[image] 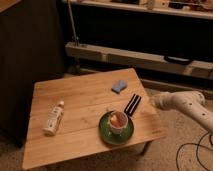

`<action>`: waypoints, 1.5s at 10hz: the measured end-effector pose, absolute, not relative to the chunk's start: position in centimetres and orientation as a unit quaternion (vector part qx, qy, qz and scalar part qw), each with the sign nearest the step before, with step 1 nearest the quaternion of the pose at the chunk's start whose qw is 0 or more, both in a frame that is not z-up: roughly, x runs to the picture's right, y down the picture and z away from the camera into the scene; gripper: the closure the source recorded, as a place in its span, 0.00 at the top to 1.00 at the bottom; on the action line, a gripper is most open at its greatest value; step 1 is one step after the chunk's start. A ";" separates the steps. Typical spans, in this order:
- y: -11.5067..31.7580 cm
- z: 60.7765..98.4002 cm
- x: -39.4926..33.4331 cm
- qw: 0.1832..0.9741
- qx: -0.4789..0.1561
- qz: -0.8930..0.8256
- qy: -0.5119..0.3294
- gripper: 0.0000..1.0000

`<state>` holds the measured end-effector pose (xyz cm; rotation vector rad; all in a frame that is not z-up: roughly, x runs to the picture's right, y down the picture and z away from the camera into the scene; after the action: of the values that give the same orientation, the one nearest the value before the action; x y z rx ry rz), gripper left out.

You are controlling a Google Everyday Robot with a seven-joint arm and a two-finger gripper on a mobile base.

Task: Push the eraser across the table

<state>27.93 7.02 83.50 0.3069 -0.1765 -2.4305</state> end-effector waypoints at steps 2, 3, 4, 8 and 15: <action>7.7 82.9 27.6 0.404 0.132 -0.903 -0.061 0.04; 7.8 82.9 27.2 0.414 0.136 -0.898 -0.062 0.04; 7.7 82.9 27.1 0.414 0.137 -0.898 -0.062 0.04; 7.2 82.6 28.0 0.458 0.100 -0.882 -0.043 0.04; -2.9 74.8 31.7 0.731 0.117 -0.626 0.243 0.04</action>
<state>31.74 -2.94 74.78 0.2566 0.5353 -1.3783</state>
